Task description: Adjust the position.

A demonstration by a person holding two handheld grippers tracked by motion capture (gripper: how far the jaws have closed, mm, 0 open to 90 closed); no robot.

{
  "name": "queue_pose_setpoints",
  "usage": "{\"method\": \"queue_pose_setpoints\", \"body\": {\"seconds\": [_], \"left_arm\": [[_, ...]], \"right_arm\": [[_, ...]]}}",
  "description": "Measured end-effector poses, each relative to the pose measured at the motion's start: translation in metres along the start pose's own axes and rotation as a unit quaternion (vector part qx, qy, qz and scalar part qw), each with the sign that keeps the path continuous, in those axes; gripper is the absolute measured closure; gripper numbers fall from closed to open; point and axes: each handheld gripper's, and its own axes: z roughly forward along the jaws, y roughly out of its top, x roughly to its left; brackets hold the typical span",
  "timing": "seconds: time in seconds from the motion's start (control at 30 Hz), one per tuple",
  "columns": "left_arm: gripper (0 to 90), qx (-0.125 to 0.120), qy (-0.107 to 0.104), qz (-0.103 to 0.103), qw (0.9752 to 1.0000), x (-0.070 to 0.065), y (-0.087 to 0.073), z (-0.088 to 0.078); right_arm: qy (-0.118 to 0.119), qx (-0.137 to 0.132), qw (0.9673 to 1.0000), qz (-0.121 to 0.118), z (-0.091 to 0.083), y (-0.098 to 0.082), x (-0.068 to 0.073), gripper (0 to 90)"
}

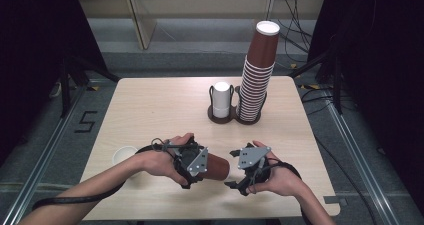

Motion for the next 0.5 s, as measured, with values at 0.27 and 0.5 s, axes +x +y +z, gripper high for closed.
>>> {"method": "queue_pose_setpoints", "body": {"seconds": [0.27,0.5], "left_arm": [[11.6,0.027,0.001,0.009,0.9996,0.003,0.0,0.001],[11.6,0.038,0.0,0.013,0.9992,0.002,0.0,0.002]], "right_arm": [[-0.002,-0.001,1.0,-0.004,0.008,0.011,0.001,8.6],[-0.001,-0.002,1.0,0.0,0.013,0.016,0.002,10.3]]}}
